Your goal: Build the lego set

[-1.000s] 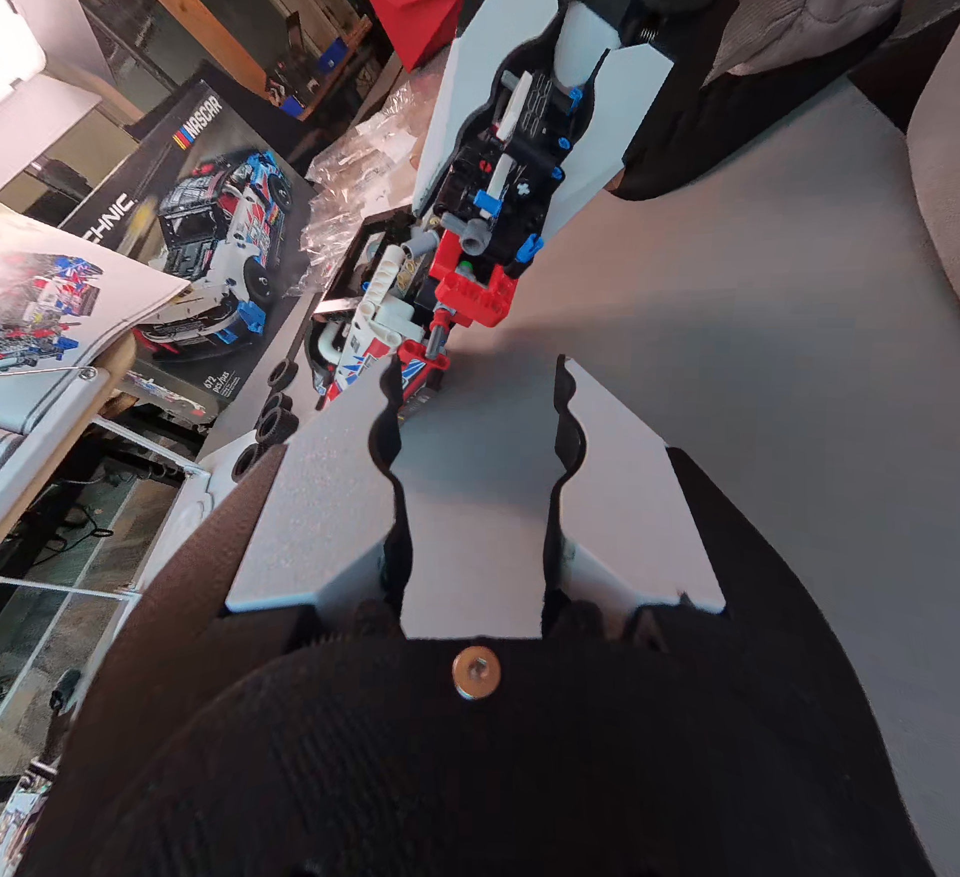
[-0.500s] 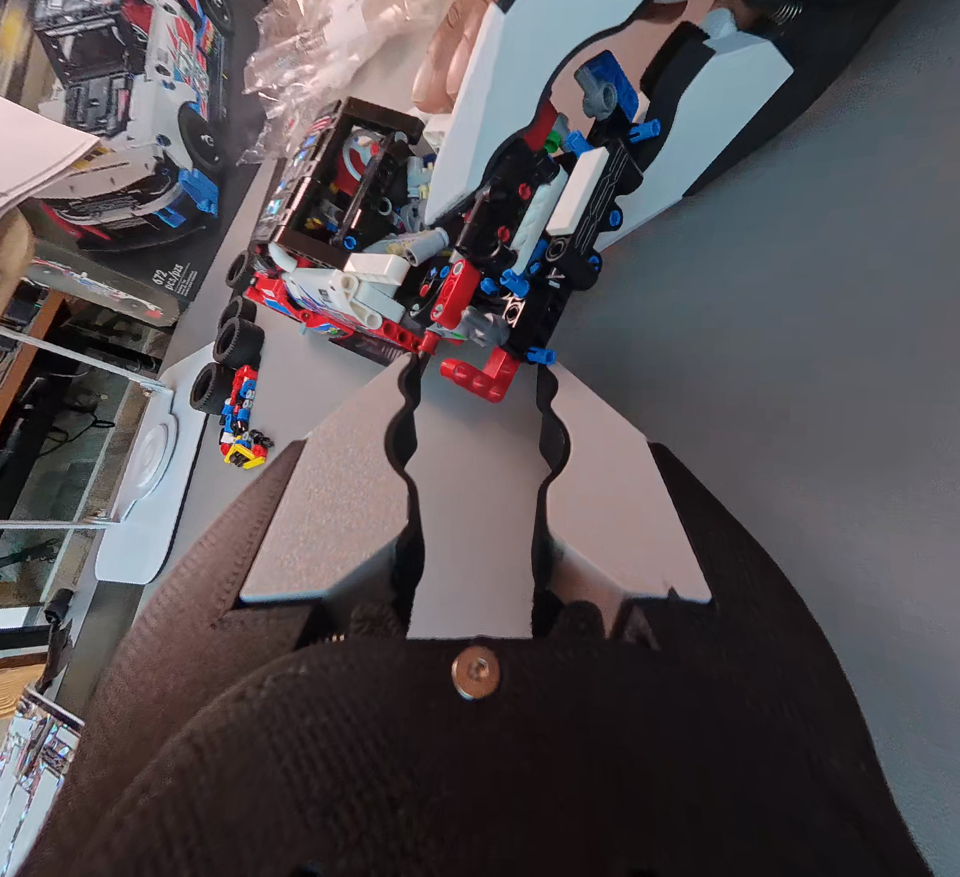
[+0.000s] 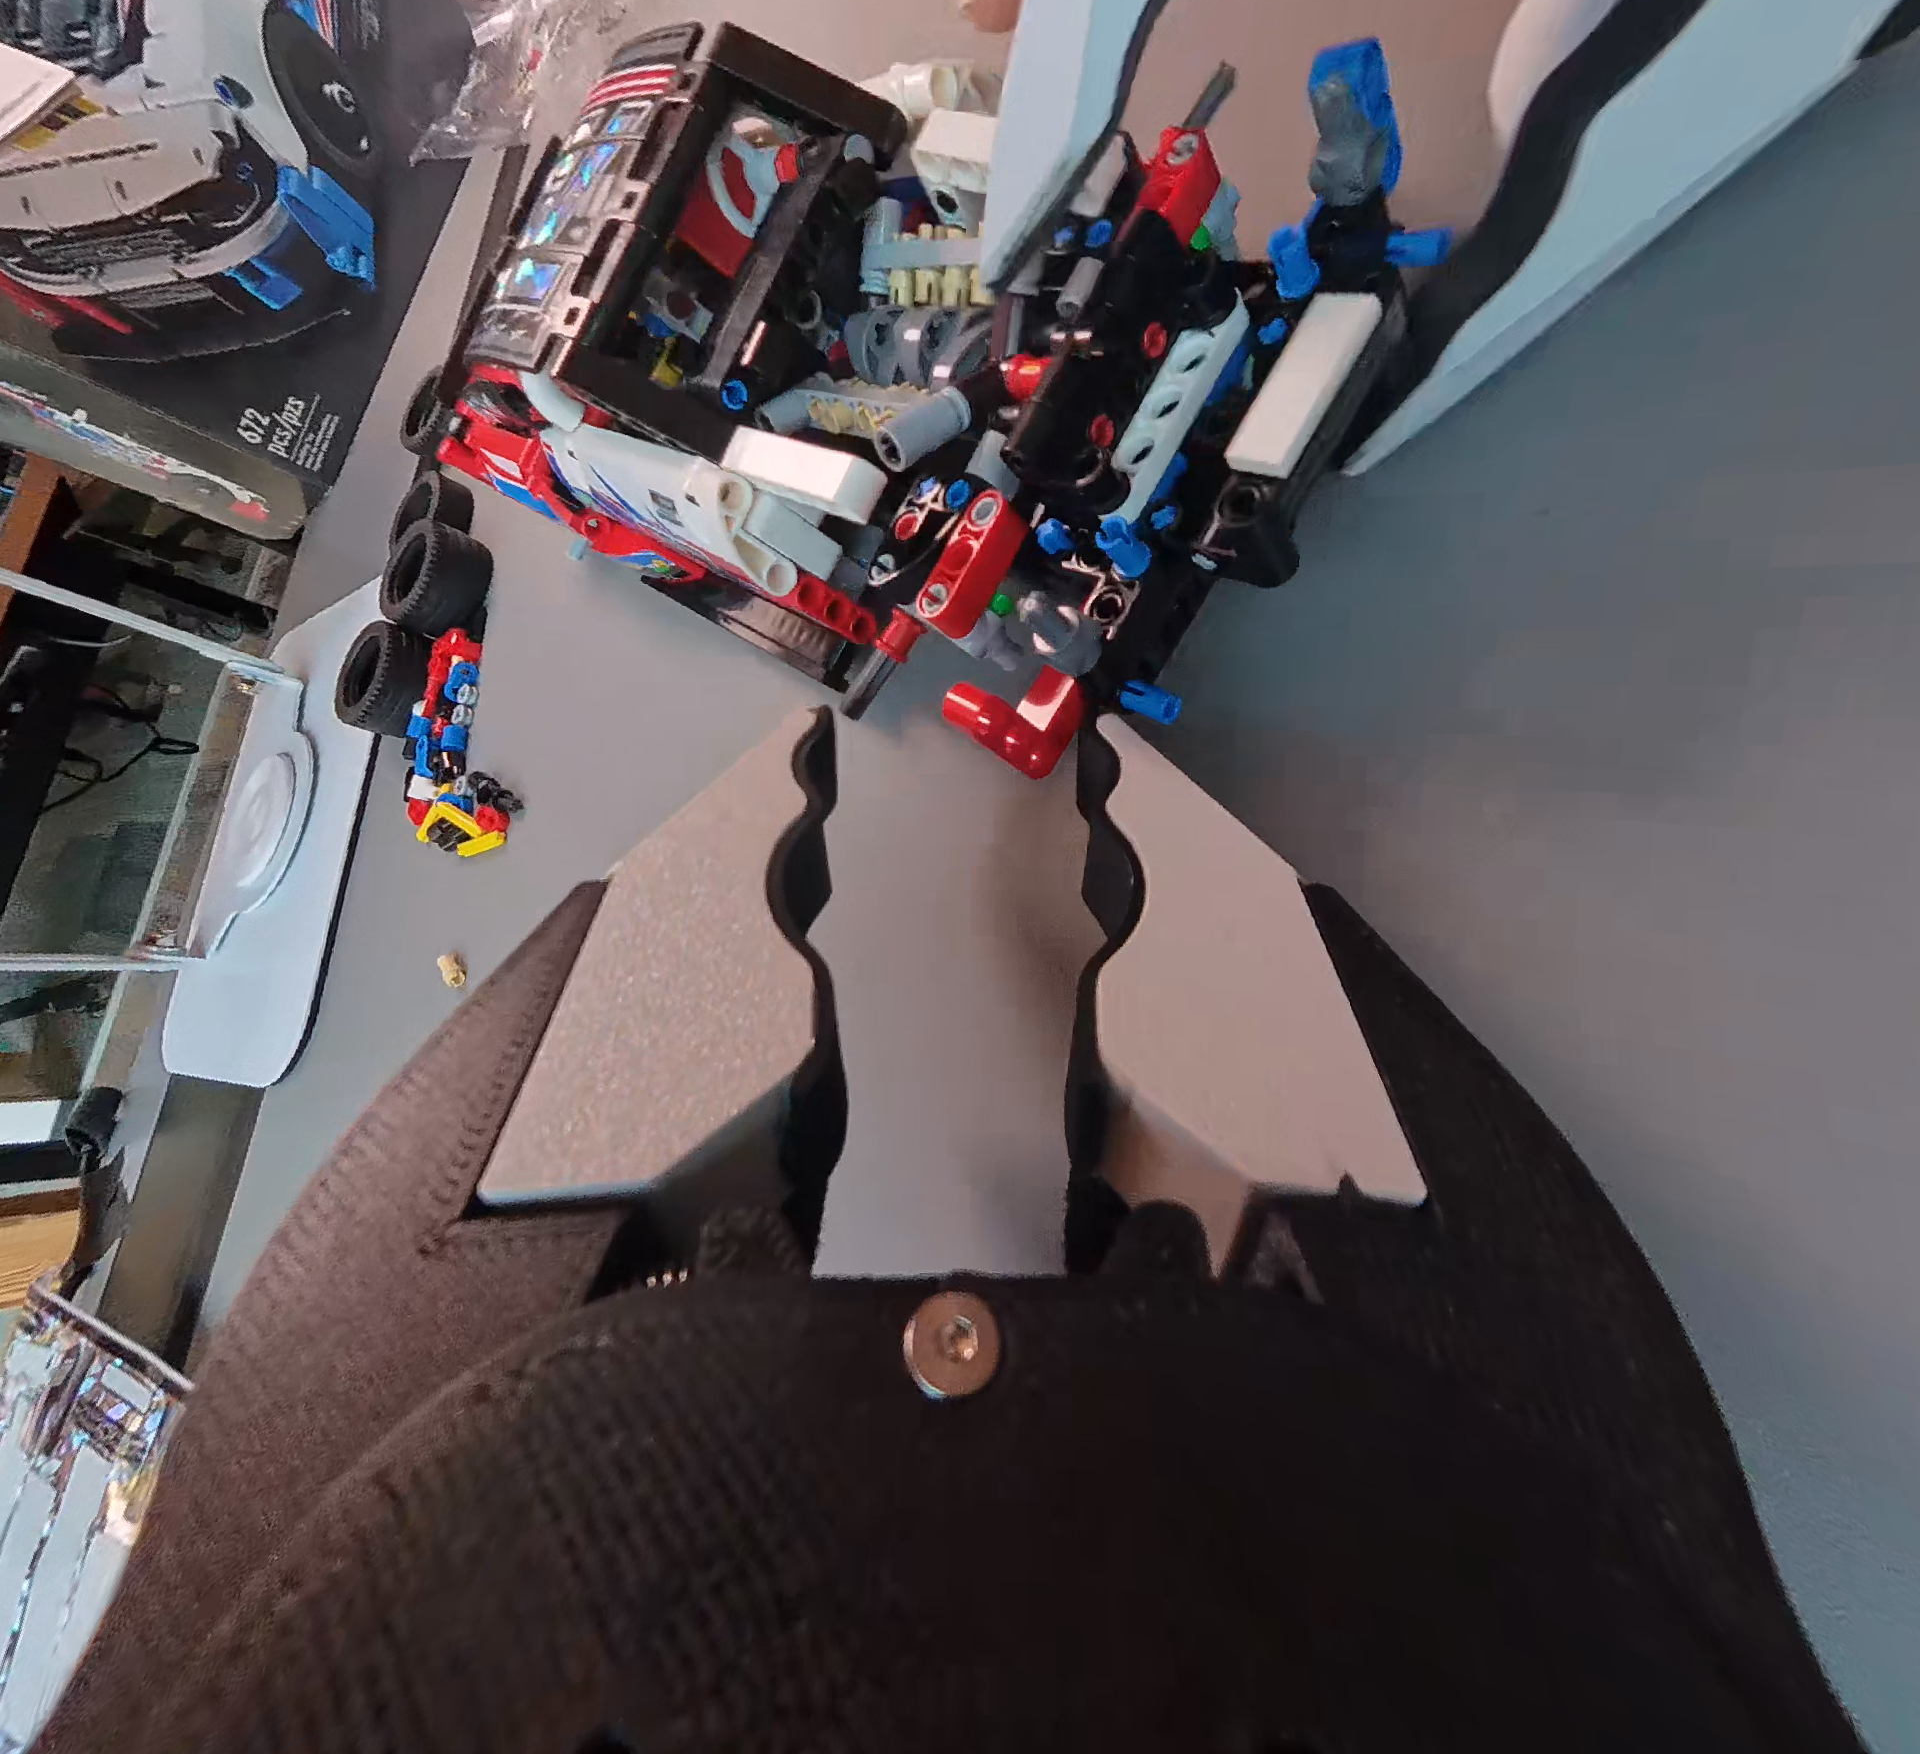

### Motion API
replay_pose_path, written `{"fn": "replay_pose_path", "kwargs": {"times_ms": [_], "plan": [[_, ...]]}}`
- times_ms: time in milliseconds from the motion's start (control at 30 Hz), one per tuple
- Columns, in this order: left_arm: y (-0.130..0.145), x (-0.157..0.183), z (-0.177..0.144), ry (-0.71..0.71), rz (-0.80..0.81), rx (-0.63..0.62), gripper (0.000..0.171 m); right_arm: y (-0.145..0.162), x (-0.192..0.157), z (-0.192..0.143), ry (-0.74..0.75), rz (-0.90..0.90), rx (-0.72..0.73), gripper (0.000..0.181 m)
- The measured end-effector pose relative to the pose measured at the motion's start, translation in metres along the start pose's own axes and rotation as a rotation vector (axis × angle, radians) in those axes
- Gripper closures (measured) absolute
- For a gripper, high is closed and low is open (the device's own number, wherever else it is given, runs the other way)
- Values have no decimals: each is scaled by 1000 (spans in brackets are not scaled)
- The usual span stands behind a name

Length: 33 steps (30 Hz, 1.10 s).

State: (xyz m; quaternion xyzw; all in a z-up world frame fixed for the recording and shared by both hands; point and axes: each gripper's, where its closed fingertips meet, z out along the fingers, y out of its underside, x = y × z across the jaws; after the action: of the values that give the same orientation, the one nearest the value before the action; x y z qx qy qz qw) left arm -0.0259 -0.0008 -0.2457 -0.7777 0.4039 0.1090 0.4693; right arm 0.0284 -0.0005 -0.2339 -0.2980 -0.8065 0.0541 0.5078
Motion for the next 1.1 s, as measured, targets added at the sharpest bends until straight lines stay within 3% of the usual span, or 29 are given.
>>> {"fn": "replay_pose_path", "kwargs": {"times_ms": [233,333,533,700,800,933,1033,1100], "plan": [[7,-1,-6,29,24,-27,128,-3,-14,-10,-135,119,75,125],[22,-7,-20,55,24,-60,124,-9,-15,-20,-230,273,148,128],[9,12,-38,227,-260,94,131,4,9,-30,-261,460,205,144],[-2,27,-23,250,-224,68,126,2,-6,-28,-439,383,181,150],[-5,23,-16,226,-223,69,130,-5,-6,-21,-439,314,166,149],[-1,19,-11,188,-201,49,134,-7,-5,-9,-495,363,109,144],[-2,17,-12,182,-221,66,138,-1,0,-1,-477,396,46,163],[-2,17,-11,181,-224,69,138,-1,-3,3,-478,388,34,161]]}}
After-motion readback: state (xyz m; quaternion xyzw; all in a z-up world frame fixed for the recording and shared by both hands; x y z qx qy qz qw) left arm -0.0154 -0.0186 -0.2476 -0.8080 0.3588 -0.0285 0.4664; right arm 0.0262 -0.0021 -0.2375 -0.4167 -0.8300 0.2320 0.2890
